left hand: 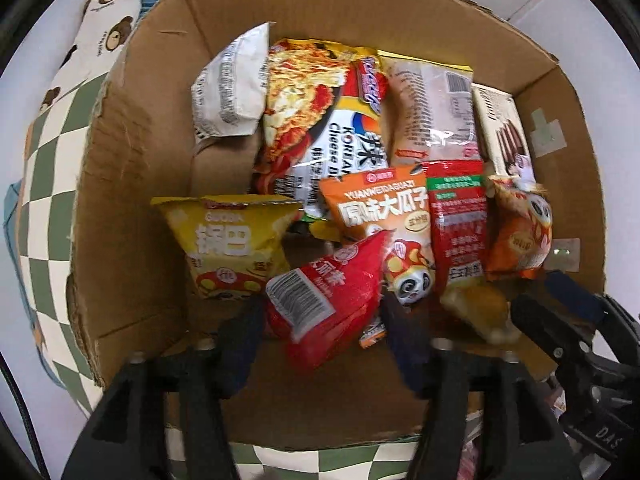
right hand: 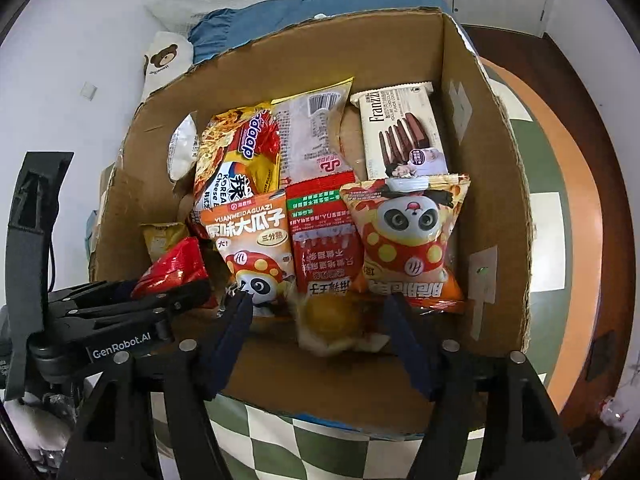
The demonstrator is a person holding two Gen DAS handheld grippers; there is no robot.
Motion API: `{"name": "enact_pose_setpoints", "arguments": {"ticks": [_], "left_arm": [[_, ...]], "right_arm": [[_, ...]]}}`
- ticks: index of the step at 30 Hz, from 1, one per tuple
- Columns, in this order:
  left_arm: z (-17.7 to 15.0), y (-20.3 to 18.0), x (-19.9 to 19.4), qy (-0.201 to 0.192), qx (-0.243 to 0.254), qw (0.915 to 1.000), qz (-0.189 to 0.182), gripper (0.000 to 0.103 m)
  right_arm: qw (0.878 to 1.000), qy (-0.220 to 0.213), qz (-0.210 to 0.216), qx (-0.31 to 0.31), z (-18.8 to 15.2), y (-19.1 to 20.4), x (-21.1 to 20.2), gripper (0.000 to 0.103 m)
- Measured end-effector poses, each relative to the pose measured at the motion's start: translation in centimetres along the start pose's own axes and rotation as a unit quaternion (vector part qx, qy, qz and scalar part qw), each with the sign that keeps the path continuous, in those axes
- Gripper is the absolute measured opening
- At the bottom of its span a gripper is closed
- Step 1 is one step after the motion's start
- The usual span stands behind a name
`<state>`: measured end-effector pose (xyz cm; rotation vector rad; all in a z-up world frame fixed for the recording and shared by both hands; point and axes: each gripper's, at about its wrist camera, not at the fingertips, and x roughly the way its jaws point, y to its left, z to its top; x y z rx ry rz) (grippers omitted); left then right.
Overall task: Organize snacks
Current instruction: 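Lower both items into the box and open both tools, then grasp the clear candy-ball bag with the left tool while the right tool grasps the brown biscuit packet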
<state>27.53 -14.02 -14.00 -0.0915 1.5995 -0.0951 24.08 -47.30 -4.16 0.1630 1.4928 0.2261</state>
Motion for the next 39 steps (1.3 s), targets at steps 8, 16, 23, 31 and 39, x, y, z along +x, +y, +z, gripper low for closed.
{"name": "enact_pose_setpoints", "arguments": {"ticks": [8, 16, 23, 31, 39], "left_arm": [[0.0, 1.0, -1.4, -0.025, -0.005, 0.9996, 0.015, 0.091], [-0.8, 0.9, -4.2, -0.064, -0.007, 0.9977, 0.019, 0.091], [-3.6, 0.7, -8.1, -0.133, -0.003, 0.9907, 0.027, 0.091], [-7.4, 0.3, -12.0, -0.209, 0.010, 0.9775, 0.029, 0.091], [-11.6, 0.1, -15.3, -0.265, 0.015, 0.9638, 0.030, 0.091]], "right_arm": [[0.994, -0.035, -0.093, -0.036, 0.4, 1.1, -0.7, 0.100], [0.992, -0.052, -0.108, -0.031, -0.6, 0.6, -1.7, 0.100], [0.988, -0.101, -0.115, -0.032, -2.4, 1.0, -5.1, 0.100], [0.980, -0.163, -0.110, -0.041, -5.3, 2.2, -10.1, 0.100], [0.969, -0.216, -0.116, -0.042, -8.7, 2.9, -14.5, 0.100]]}}
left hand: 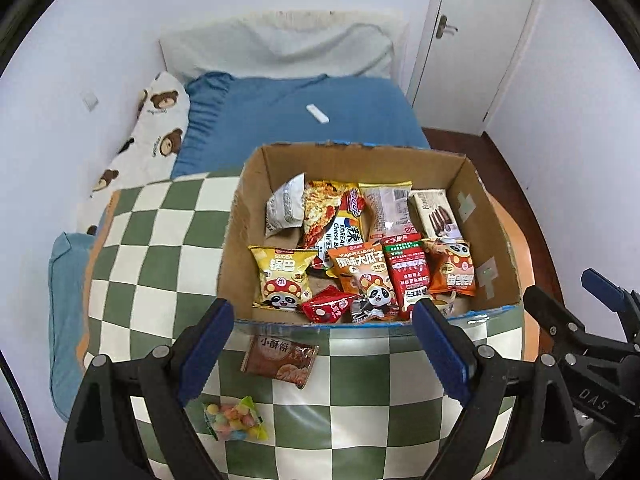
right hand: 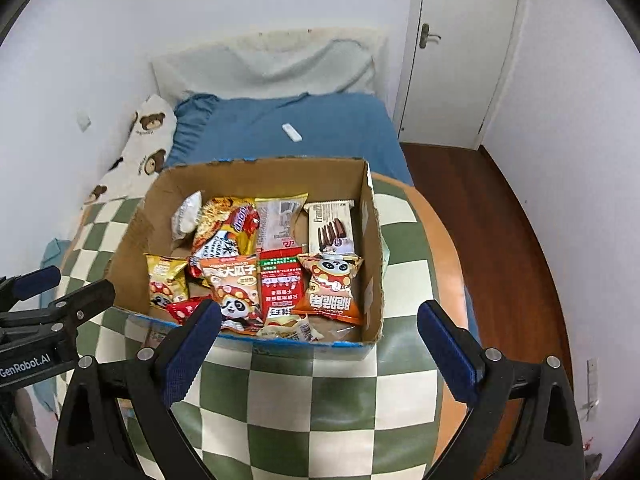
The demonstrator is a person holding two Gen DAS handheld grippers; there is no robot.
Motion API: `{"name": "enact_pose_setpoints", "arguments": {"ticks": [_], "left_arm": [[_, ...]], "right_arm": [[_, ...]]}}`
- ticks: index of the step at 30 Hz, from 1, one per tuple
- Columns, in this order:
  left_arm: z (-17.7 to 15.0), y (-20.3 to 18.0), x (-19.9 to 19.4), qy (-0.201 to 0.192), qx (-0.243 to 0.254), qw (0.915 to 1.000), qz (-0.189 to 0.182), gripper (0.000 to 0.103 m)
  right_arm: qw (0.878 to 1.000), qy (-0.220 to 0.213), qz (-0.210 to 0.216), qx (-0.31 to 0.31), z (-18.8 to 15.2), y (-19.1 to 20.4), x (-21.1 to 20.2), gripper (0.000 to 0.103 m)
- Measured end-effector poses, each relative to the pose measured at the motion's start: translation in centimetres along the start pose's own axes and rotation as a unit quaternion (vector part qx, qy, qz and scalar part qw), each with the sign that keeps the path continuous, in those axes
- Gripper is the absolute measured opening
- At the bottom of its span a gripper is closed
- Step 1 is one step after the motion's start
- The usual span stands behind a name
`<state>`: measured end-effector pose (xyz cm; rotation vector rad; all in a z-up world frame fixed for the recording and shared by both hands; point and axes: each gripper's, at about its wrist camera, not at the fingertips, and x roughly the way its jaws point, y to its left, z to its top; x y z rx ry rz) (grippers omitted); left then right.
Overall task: Organize snacks
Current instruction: 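Grasp the clear candy-ball bag with the left tool while the right tool grasps the brown biscuit packet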
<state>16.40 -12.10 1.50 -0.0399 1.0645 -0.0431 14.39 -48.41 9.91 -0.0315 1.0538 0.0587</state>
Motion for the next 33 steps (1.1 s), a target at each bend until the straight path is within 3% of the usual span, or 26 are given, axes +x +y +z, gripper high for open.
{"name": "enact_pose_setpoints", "arguments": {"ticks": [11, 16, 20, 22, 28, 33], "left_arm": [[-2.0, -0.3, -4.1, -0.043, 0.003, 0.9991, 0.001, 0.091], [-2.9, 0.2, -3.9, -0.042, 0.001, 0.9991, 0.007, 0.091], [-4.7, 3.0, -2.3, -0.019, -0.024, 0.9992, 0.026, 0.091], [-5.8, 4.7, -1.4, -0.005, -0.038, 0.9982, 0.045, 0.091], [-10.3, 11.8, 3.1, 0.071, -0.101, 0.9872, 0.101, 0.091], [-13.9, 15.7, 6.7, 0.127, -0.136, 0.9738, 0.131, 0.091]], "right_arm": [[0.999, -0.045, 0.014, 0.020, -1.6, -0.5, -5.2, 0.100], [0.997, -0.044, 0.053, 0.034, -2.1, -0.5, -5.1, 0.100], [0.995, -0.014, 0.088, 0.037, -3.7, 0.8, -2.8, 0.096], [0.994, 0.015, 0.106, 0.027, -4.9, 2.2, -0.6, 0.062], [0.976, 0.107, 0.187, 0.009, -8.4, 8.2, 7.8, 0.061], [0.970, 0.131, 0.188, -0.086, -10.0, 14.9, 13.0, 0.063]]}}
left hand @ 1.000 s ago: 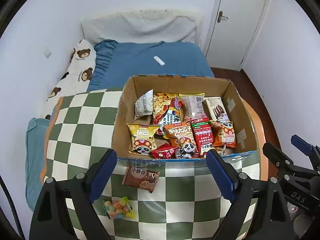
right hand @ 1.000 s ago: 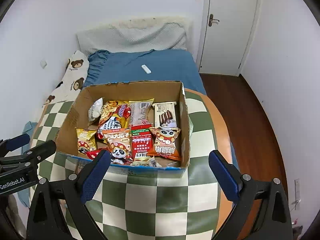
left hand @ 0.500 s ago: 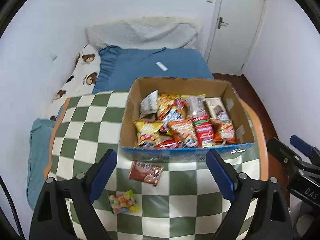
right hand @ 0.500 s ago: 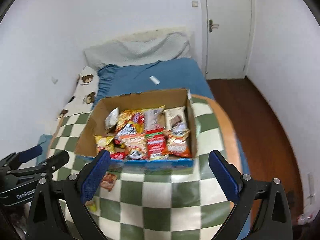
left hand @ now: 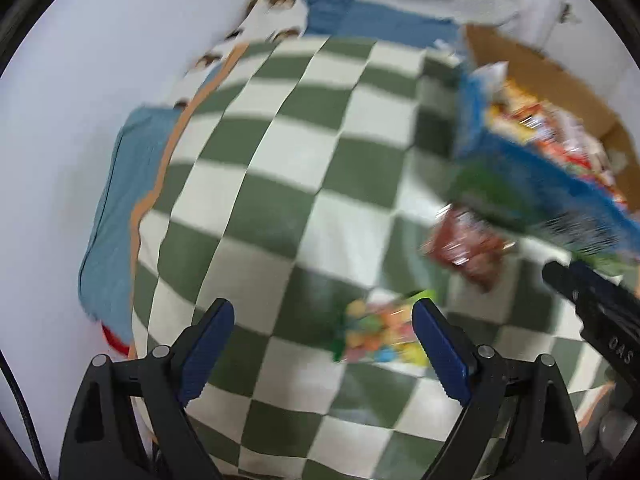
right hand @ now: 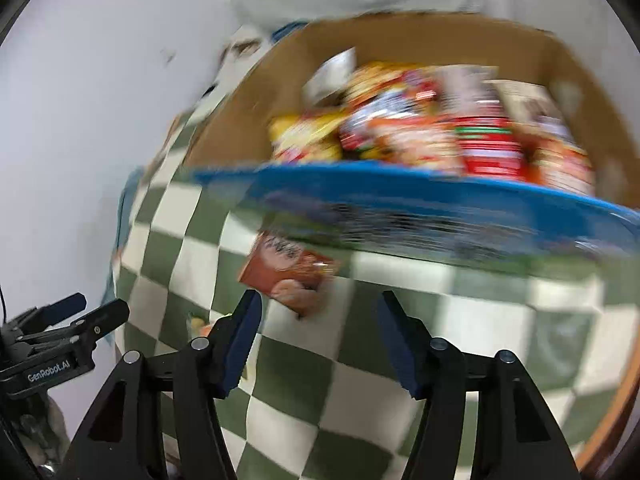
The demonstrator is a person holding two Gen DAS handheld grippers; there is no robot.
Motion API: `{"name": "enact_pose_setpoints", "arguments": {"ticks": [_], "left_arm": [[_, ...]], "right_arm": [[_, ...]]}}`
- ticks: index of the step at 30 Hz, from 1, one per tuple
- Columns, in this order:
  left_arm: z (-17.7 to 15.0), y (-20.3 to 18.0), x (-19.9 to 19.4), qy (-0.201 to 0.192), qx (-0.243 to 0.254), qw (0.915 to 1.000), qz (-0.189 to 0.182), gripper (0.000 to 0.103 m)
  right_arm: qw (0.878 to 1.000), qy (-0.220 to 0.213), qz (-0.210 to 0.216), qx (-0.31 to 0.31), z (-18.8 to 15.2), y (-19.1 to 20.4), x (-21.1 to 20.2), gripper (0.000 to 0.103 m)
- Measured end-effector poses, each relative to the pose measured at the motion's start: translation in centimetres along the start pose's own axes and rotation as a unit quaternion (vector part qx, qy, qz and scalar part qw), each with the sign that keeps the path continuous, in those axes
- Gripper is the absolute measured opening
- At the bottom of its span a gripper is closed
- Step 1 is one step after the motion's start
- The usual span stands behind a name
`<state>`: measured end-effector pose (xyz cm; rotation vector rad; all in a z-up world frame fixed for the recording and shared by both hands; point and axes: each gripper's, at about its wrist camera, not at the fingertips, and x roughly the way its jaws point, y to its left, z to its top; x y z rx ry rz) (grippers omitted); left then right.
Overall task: Organize snacks
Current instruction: 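Grasp the clear candy-ball bag with the left tool while the right tool grasps the brown biscuit packet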
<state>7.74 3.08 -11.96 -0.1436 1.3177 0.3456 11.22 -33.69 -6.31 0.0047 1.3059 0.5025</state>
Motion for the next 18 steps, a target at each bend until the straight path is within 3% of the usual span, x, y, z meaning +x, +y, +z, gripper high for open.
{"name": "enact_pose_setpoints", "arguments": {"ticks": [5, 10, 13, 14, 16, 18], "left_arm": [[-1.0, 0.3, 4.7, 0.055, -0.002, 0.9983, -0.017, 0.091], [-2.3, 2.2, 7.4, 0.111, -0.079, 0.9862, -0.094, 0.091], [-3.7, 4.1, 9.3, 0.165, -0.166, 0.9584, -0.163, 0.091], [-4.3, 4.6, 10.2, 0.189, -0.203, 0.9409, -0.194, 0.091], [-5.1, 5.0, 11.4, 0.216, -0.246, 0.9161, -0.231, 0.091], [-5.9, 5.0, 12.6, 0.244, -0.291, 0.8849, -0.269, 0.091]], "right_arm": [[0.992, 0.038, -0.038, -0.113, 1.2, 3.7, 6.0, 0.068], [0.989, 0.080, -0.018, -0.120, 0.7, 4.5, 9.1, 0.068], [0.986, 0.113, 0.022, -0.122, -0.6, 5.2, 9.5, 0.068], [0.985, 0.123, 0.033, -0.120, -1.1, 5.3, 9.5, 0.068], [0.985, 0.124, 0.047, -0.108, -1.7, 4.9, 8.8, 0.068], [0.988, 0.114, 0.046, -0.096, -1.8, 4.1, 7.8, 0.068]]}}
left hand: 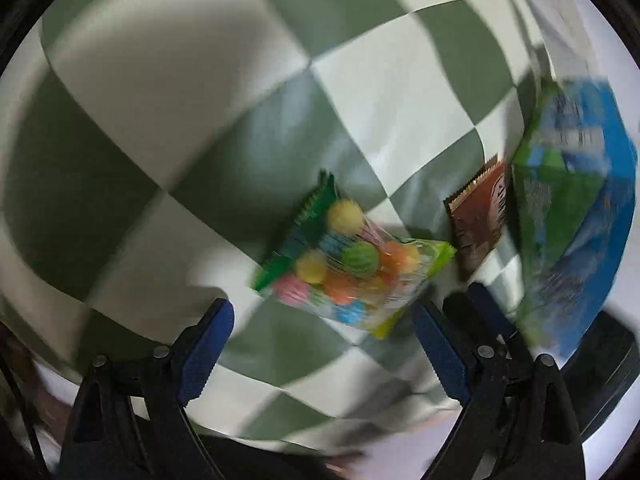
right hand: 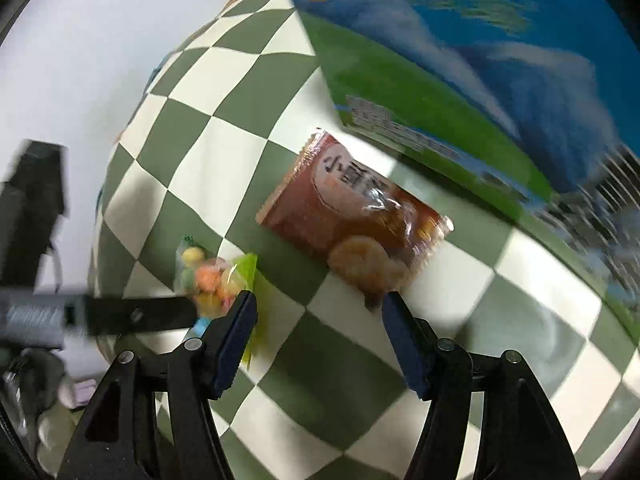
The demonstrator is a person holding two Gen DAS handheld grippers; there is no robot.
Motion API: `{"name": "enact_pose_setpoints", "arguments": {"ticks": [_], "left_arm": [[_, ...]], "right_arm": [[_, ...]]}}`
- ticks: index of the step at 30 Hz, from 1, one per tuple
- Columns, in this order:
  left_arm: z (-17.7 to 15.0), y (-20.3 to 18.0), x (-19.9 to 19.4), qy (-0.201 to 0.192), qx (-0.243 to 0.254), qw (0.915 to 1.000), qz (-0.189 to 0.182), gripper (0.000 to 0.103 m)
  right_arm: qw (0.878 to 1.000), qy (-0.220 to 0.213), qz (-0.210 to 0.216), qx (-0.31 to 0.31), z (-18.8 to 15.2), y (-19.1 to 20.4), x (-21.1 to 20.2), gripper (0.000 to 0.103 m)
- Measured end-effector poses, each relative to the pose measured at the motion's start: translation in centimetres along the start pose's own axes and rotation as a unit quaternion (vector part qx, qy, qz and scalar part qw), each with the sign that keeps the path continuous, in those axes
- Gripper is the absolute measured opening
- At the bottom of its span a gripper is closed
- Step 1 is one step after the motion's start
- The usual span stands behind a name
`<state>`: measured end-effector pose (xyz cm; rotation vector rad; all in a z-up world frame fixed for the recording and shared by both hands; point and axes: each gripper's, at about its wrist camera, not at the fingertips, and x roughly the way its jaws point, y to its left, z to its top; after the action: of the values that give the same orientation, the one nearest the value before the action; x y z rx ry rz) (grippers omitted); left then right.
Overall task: Organize snacks
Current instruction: 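Grasp the clear candy-ball bag with the left tool while the right tool grasps the brown biscuit packet, then lift both held packets off the cloth toward the box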
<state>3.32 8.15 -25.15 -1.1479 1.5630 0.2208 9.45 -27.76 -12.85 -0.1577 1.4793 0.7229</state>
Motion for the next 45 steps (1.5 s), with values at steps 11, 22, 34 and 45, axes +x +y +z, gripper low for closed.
{"name": "enact_pose_setpoints", "arguments": {"ticks": [11, 22, 34, 45], "left_arm": [[0.0, -0.8, 1.6, -0.022, -0.003, 0.9997, -0.003, 0.078], [-2.9, -2.8, 0.0, -0.097, 0.197, 0.9617, 0.165, 0.066], [-3.7, -3.0, 0.8, -0.109, 0.205, 0.9566, 0.176, 0.065], [-4.0, -4.2, 1.7, -0.119, 0.237, 0.9405, 0.213, 0.066]], "right_arm": [[0.994, -0.043, -0.076, -0.073, 1.1, 1.0, -2.8, 0.069], [0.981, 0.031, -0.086, -0.170, 4.0, 4.2, 3.0, 0.075], [0.972, 0.039, -0.073, -0.218, 5.1, 6.1, 2.0, 0.075], [0.979, 0.083, -0.119, -0.144, 3.3, 3.2, 2.3, 0.060]]}}
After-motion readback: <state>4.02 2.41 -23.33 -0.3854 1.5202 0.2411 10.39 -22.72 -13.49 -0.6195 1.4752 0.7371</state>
